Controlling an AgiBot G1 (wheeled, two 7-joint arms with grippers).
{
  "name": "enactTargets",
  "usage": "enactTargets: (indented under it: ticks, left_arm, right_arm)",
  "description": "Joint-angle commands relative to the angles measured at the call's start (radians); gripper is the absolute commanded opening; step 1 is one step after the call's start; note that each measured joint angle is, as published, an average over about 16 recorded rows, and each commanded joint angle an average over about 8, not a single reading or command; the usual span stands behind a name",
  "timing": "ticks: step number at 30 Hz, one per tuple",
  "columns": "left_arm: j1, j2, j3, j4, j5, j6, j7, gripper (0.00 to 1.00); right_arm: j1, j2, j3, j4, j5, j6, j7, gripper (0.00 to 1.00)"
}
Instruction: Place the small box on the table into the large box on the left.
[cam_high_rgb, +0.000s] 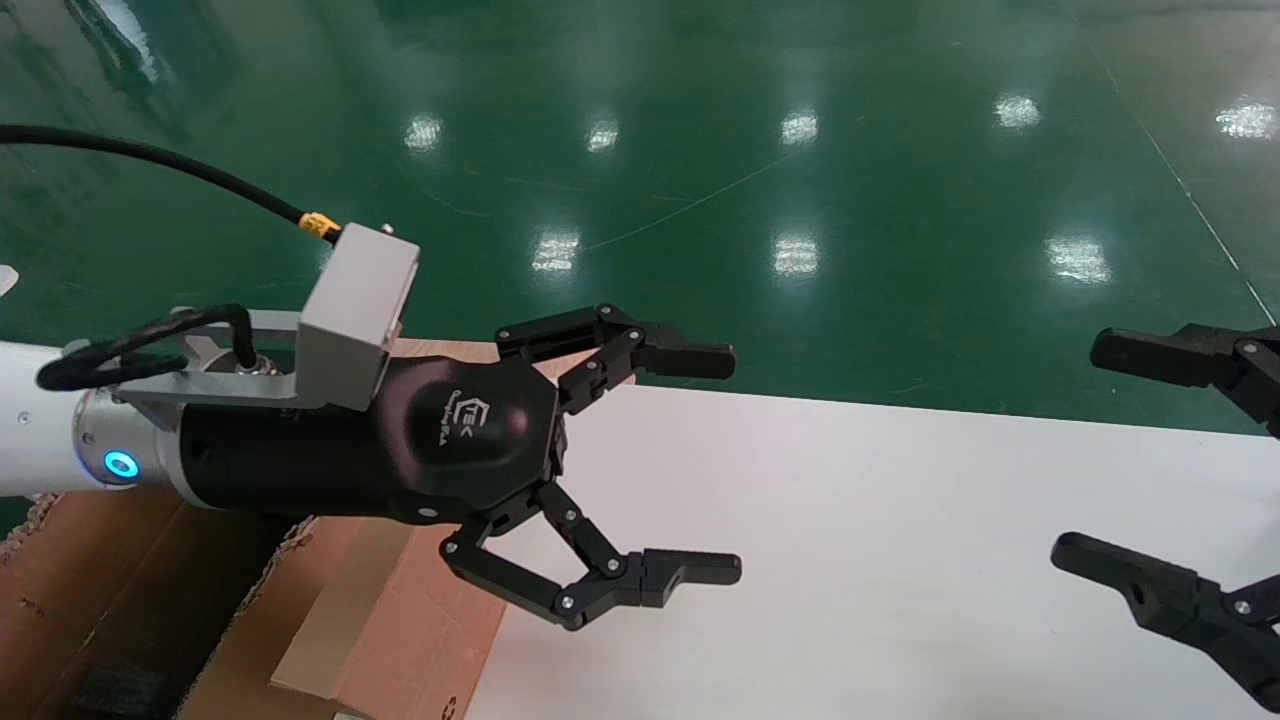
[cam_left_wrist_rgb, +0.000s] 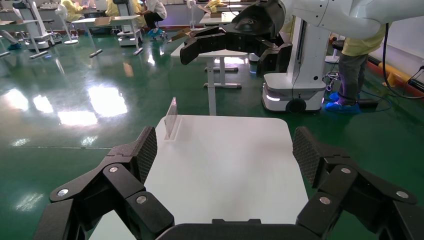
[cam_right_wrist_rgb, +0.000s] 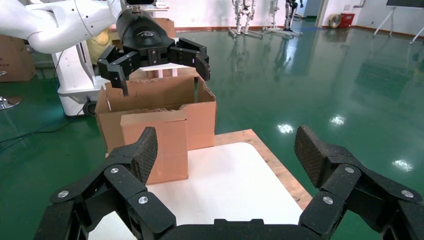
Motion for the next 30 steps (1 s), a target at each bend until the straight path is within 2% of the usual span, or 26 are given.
enactTargets:
  ticks: [1,10,14,20,24,30]
  left_arm:
    - [0.000,0.000,-0.001,0.000,0.000,0.000,0.000,1.00]
    - [-0.001,-0.041,-0.005,-0.001,0.031,-0.016,-0.004,1.00]
    - [-0.017,-0.099,0.002,-0.021,0.111,-0.056,-0.040,1.00]
    - [-0.085,-0.170,0.044,-0.062,0.275,-0.096,-0.147,1.00]
    - [-0.146,-0.177,0.066,-0.072,0.341,-0.071,-0.174,1.00]
    - [-0.199,-0.168,0.074,-0.071,0.365,-0.040,-0.167,1.00]
  right_arm:
    - [0.000,0.000,0.000,0.000,0.000,0.000,0.000,0.00]
    - [0.000,0.000,0.000,0.000,0.000,0.000,0.000,0.00]
    - [0.000,0.000,0.000,0.000,0.000,0.000,0.000,0.00]
    - [0.000,0.000,0.000,0.000,0.000,0.000,0.000,0.00]
    - [0.000,0.000,0.000,0.000,0.000,0.000,0.000,0.00]
    - [0.000,0.000,0.000,0.000,0.000,0.000,0.000,0.00]
